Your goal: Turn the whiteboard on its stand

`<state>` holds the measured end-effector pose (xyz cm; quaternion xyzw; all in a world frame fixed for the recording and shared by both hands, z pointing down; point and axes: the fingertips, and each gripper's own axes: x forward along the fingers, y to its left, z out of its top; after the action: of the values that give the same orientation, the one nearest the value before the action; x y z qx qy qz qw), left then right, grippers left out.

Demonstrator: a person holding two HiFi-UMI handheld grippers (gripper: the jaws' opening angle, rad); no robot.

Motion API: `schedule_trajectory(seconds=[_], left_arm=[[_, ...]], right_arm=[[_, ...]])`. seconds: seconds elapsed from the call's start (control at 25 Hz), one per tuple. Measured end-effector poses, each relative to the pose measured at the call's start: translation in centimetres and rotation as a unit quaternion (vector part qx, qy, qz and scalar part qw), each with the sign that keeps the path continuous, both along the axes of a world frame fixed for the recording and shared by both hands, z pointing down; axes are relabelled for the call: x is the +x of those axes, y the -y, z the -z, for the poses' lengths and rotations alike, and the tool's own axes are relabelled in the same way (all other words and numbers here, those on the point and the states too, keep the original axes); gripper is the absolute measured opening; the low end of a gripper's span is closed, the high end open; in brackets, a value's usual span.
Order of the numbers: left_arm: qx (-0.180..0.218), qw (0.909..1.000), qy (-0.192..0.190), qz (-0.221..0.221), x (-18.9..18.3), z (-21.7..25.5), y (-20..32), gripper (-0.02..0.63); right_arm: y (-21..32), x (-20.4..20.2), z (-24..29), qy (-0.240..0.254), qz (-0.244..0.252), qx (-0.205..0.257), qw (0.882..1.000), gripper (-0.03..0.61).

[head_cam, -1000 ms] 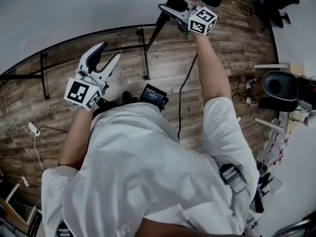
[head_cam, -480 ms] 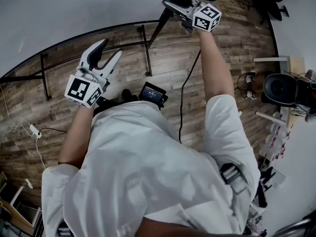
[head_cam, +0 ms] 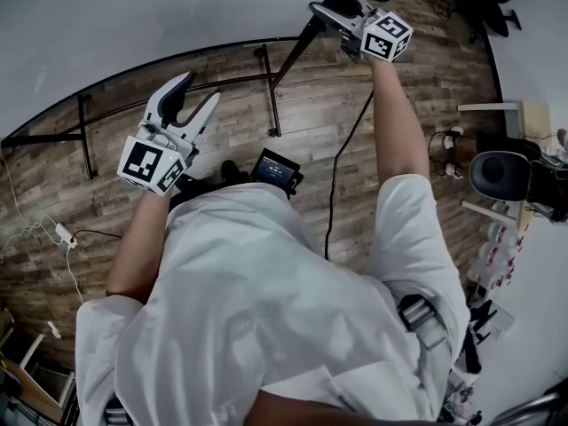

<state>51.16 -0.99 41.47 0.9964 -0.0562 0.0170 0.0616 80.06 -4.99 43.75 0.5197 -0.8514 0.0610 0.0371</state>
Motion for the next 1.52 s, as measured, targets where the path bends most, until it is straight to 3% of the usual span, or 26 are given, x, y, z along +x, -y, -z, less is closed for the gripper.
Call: schedule_trajectory(seconds=[0.44, 0.56, 0.68, 0.84, 1.04, 1.28, 1.52], left_arm=[[-0.009, 0.9999, -0.003, 0.004, -0.6, 0.0, 0.1, 0.224], [-0.008, 1.0, -0.003, 0.003, -1.0, 0.2, -0.1, 0.224], [-0.008, 0.9999, -0.005, 0.008, -2.1, 0.7, -0.4, 0.224], [-0.002, 0.9997, -0.014, 0.018, -4.1, 1.5, 0.2, 0.224], [0.006, 0.9989, -0.023, 0.041, -6.8, 2.3, 2.2, 0.224], [0.011, 0.9979, -0.038, 0.052, -12.0, 4.2, 3.7, 0.215], [0.019, 0.9952, -0.067, 0.068, -18.9, 6.6, 5.6, 0.204]], right_arm=[[-0.9, 2.1, 0.0, 0.012, -0.04, -0.004, 0.999, 0.241], [-1.0, 1.8, 0.1, 0.005, -0.063, -0.006, 0.998, 0.277], [-2.5, 1.9, 0.8, 0.003, -0.119, 0.013, 0.993, 0.302], [-6.1, 2.0, 2.2, 0.013, -0.205, 0.056, 0.977, 0.302], [-9.8, -3.6, 5.2, -0.038, -0.252, 0.105, 0.961, 0.247], [-12.1, -13.5, 10.2, -0.061, -0.247, 0.151, 0.955, 0.119], [-14.0, -22.0, 12.6, -0.073, -0.296, 0.156, 0.94, 0.004]])
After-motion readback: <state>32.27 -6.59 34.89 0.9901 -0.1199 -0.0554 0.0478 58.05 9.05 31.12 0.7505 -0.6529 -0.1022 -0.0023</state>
